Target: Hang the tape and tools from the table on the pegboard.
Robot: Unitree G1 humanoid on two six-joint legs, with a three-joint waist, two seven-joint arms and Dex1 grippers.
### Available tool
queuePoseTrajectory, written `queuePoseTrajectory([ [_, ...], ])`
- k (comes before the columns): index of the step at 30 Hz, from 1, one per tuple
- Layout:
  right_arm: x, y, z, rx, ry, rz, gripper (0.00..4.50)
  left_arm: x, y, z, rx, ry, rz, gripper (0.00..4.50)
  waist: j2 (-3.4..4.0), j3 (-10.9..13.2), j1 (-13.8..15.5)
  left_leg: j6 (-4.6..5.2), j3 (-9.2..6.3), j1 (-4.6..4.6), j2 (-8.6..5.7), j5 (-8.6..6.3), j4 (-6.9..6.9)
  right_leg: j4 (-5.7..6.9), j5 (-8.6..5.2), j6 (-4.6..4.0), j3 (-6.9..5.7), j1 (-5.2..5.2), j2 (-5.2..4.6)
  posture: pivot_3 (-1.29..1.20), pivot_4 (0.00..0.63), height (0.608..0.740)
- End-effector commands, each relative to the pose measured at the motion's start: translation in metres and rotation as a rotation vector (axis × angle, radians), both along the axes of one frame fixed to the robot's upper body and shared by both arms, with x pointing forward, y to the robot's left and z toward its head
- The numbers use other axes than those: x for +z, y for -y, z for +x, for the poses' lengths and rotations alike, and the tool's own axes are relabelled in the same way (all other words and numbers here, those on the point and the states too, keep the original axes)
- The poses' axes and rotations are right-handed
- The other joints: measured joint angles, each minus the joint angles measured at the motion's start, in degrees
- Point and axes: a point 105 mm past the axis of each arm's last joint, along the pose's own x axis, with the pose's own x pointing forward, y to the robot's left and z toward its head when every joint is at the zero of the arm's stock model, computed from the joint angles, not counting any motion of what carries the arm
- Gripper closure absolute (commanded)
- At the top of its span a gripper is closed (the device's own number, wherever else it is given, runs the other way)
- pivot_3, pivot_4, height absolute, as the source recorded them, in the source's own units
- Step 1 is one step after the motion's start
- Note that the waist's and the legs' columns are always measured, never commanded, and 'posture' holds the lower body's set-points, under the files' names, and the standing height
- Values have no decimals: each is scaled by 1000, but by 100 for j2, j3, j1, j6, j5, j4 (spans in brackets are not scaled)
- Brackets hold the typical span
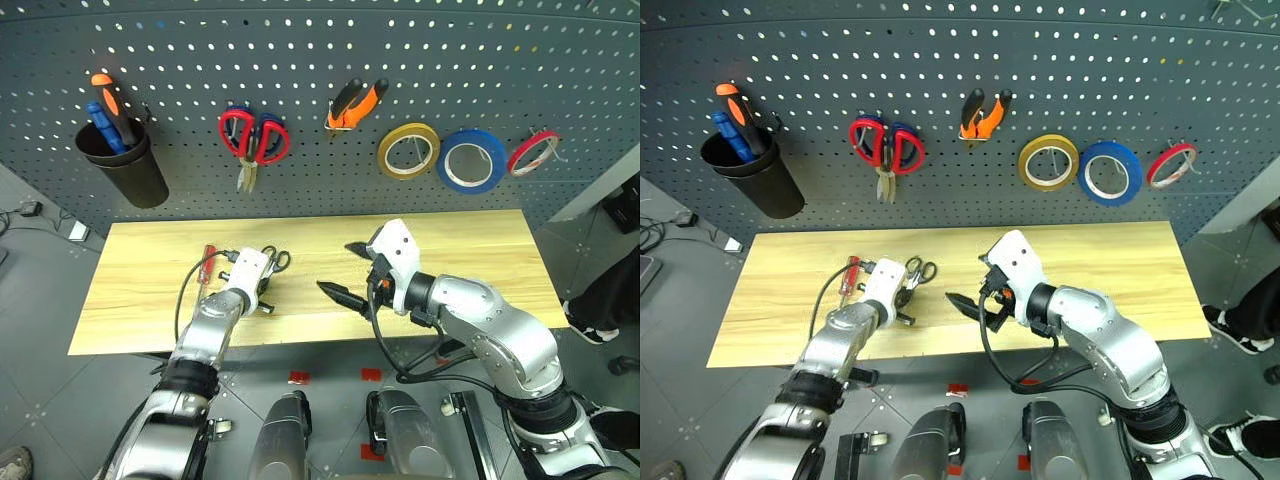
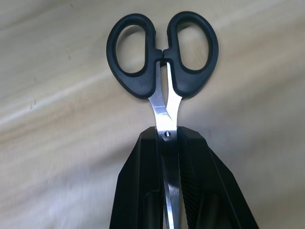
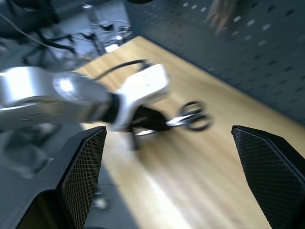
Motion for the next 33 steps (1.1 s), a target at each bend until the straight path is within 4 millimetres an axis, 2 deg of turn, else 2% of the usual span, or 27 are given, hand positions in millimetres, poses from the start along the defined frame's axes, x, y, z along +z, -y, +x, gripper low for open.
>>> queuePoseTrajectory([
  [1, 33, -4, -6, 15, 220, 18, 0, 60, 17, -4, -113, 288, 41, 4325, 1, 1, 23, 0, -1, 0, 1, 0, 0, 0, 0, 0, -1, 0, 0, -115, 293, 740],
  [4, 43, -8, -13, 72, 336, 0, 0, 95, 27, -21, -164, 468, 52, 4325, 1, 1, 76, 1, -3, -3, -4, -1, 3, -4, 0, 0, -2, 3, -5, -112, 293, 740],
  [7, 48, -11, -16, 86, 377, 39, 0, 124, 25, -38, -145, 624, 64, 4325, 0, 0, 72, 3, -3, -3, -6, -2, 4, -6, 1, 1, -1, 6, -7, -108, 291, 740],
  [11, 53, -11, -17, 112, 413, 54, 0, 157, 23, -54, -114, 791, 105, 4325, 0, 0, 59, 3, -4, -3, -2, -2, 1, -4, 1, 1, -4, 5, -3, -97, 289, 740],
  [14, 54, -10, -16, 116, 423, 61, 0, 175, 20, -58, -76, 873, 132, 4325, 0, 0, 62, 4, -5, -3, -3, -2, 3, -3, 1, 1, -6, 6, -3, -89, 286, 740],
  [17, 58, -9, -11, 104, 432, 78, 0, 183, 16, -54, -33, 892, 138, 4325, 0, 0, 65, 5, -4, -3, -5, -2, 5, -2, 1, 1, -6, 7, -3, -86, 286, 740],
  [26, 71, -10, 0, 75, 445, 127, 0, 195, 30, -29, -66, 899, 141, 4325, 0, 0, 65, 5, -5, -3, -7, -2, 5, 0, 1, 2, -8, 7, 0, -99, 286, 740],
  [33, 77, -8, 6, 58, 443, 143, 0, 193, 19, -24, -7, 895, 153, 4325, 0, 0, 45, 4, -4, -3, -5, -2, 4, -2, 1, 2, -6, 5, 0, -106, 286, 740],
])
